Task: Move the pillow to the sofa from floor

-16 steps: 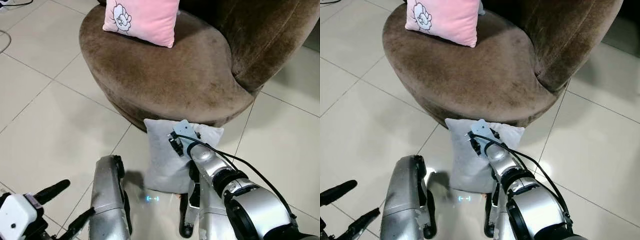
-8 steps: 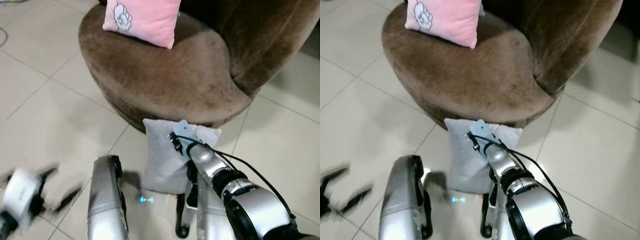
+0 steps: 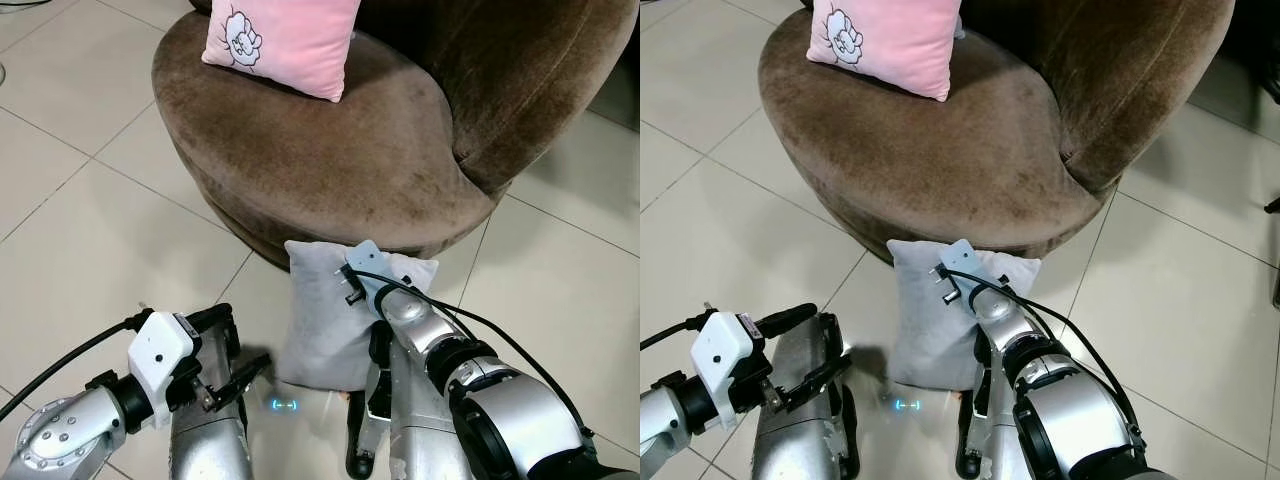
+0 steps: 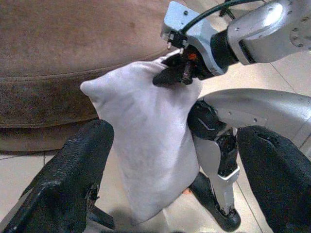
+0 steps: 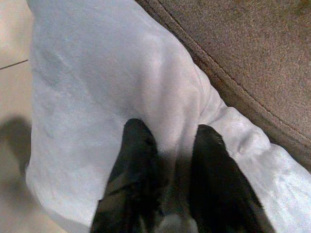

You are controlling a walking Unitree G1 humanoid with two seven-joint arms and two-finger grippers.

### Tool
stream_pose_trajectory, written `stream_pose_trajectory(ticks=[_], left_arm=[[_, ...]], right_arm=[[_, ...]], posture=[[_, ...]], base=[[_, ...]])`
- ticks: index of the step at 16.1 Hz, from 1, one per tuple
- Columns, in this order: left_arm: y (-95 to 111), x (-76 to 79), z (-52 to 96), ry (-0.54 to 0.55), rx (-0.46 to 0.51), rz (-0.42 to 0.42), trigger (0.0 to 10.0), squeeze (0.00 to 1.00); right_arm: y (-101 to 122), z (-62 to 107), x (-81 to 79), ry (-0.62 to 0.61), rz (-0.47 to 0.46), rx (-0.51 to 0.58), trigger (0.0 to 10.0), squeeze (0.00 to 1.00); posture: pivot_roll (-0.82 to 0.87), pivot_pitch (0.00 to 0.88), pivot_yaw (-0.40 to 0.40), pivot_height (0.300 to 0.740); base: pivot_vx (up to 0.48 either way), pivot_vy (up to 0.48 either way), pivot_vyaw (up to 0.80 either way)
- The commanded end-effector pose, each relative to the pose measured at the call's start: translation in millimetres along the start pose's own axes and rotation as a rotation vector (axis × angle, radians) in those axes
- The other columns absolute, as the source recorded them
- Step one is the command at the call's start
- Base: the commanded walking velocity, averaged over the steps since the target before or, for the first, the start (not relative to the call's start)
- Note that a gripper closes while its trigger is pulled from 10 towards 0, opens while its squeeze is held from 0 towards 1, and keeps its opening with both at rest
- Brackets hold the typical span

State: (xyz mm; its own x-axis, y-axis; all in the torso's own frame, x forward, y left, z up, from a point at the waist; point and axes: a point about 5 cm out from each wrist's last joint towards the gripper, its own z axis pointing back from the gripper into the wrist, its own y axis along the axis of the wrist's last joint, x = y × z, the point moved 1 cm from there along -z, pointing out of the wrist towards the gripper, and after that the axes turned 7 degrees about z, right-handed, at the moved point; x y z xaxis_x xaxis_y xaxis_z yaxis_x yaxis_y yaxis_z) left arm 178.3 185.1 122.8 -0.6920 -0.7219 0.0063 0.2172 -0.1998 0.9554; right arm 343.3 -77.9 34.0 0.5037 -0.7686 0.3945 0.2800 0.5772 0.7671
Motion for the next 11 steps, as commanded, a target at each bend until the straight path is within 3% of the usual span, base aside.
stream_pose_trajectory(ticks=[1, 11], left_arm=[[-3, 5.8, 4.1, -0.014, -0.020, 0.011, 10.0, 0.26], [-3, 18.3, 22.5, 0.026, -0.037, 0.040, 10.0, 0.26]], right_arm=[[-9, 1.2, -1.1, 0.012, -0.018, -0.032, 0.0, 0.00], [-6, 1.5, -10.5, 0.082, -0.121, 0.012, 0.0, 0.00]], posture=[[0.29, 0.248, -0.123, 0.535], [0.30, 0.242, -0.117, 0.535]], base=[[0.000, 0.000, 0.00], [0.000, 0.000, 0.00]])
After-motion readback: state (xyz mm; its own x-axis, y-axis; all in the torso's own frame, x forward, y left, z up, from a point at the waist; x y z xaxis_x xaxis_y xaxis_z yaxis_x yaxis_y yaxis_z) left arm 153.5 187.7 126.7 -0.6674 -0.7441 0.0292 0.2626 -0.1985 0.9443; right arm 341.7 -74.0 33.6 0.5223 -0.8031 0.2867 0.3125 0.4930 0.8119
